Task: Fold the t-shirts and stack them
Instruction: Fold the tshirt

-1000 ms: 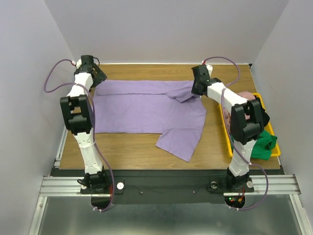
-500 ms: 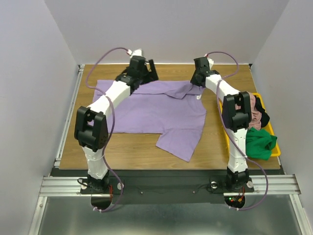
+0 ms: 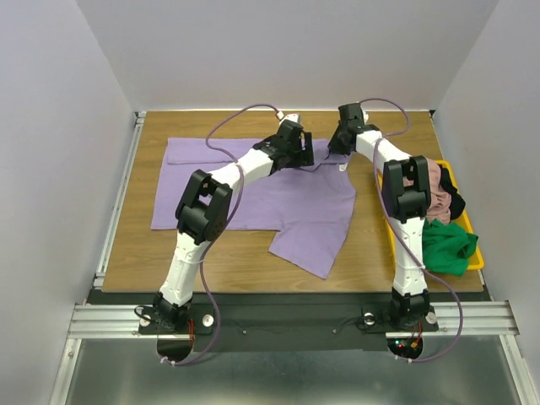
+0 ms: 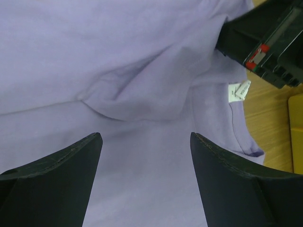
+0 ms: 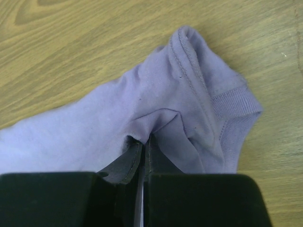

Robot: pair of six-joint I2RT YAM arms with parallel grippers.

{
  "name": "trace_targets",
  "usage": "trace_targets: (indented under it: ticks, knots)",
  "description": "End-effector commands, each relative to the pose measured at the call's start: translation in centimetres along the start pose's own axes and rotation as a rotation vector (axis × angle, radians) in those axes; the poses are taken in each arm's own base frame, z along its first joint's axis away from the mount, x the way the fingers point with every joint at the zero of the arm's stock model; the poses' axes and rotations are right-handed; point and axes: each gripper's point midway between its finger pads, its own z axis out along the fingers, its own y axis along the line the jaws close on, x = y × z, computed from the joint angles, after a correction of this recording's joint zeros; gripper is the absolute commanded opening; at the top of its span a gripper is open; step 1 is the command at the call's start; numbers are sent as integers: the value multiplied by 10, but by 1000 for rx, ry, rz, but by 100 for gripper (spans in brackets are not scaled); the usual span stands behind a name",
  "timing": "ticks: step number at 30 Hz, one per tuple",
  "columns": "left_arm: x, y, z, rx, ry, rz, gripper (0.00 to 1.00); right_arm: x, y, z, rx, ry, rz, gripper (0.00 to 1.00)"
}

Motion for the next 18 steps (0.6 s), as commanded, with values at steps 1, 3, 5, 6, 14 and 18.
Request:
trace_targets:
  ticks: [1,3,5,6,14,18]
  knots:
    - [-11,-23,0,63,-24,-33,86,-1,-1,-1,-30,6,36,1]
    - [-2,-25,8,67,-5,-42,84,4,-5,0,-24,14,37,0]
    - [5,-35,11,97,14,-54,84,6,-8,1,-18,18,40,1]
    - [7,-36,13,100,16,-59,84,9,-10,2,-17,25,42,1]
    - [10,-41,38,94,10,-89,82,19,-13,-1,-26,43,49,1]
    - [11,-41,50,90,13,-99,76,22,-12,-3,-40,50,42,1]
